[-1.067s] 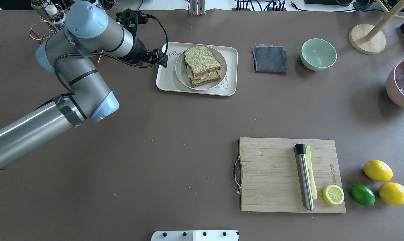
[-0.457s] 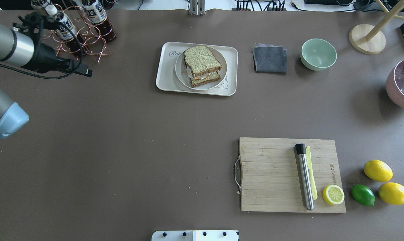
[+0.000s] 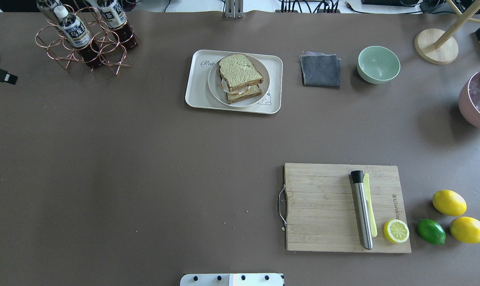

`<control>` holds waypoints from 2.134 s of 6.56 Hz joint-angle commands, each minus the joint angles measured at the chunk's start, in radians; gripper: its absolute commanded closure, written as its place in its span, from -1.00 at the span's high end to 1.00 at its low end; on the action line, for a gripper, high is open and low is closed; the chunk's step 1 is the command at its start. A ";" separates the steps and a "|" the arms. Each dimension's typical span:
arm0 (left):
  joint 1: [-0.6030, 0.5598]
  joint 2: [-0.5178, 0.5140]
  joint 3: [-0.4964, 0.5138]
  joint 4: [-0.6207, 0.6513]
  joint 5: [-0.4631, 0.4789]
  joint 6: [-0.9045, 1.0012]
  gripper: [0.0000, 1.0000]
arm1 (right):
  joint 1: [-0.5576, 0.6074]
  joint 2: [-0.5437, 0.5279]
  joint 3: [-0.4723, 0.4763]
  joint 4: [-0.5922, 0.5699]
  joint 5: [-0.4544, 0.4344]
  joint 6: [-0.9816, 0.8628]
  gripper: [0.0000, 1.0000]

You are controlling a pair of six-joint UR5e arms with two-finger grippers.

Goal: Make sandwich and place on tray

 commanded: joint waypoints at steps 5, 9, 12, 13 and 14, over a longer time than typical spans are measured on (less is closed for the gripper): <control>-0.390 0.092 0.023 0.533 0.000 0.755 0.96 | 0.000 -0.002 -0.002 0.010 -0.025 0.002 1.00; -0.403 0.162 0.059 0.453 0.000 0.775 0.96 | -0.002 -0.001 -0.057 0.008 -0.025 0.013 1.00; -0.403 0.166 0.070 0.450 -0.003 0.775 0.96 | 0.000 -0.014 -0.057 0.010 -0.012 0.013 1.00; -0.403 0.171 0.070 0.450 -0.001 0.775 0.96 | 0.000 -0.017 -0.057 0.008 -0.012 0.013 1.00; -0.403 0.180 0.069 0.448 -0.004 0.775 0.96 | -0.001 -0.025 -0.055 0.010 -0.011 0.010 1.00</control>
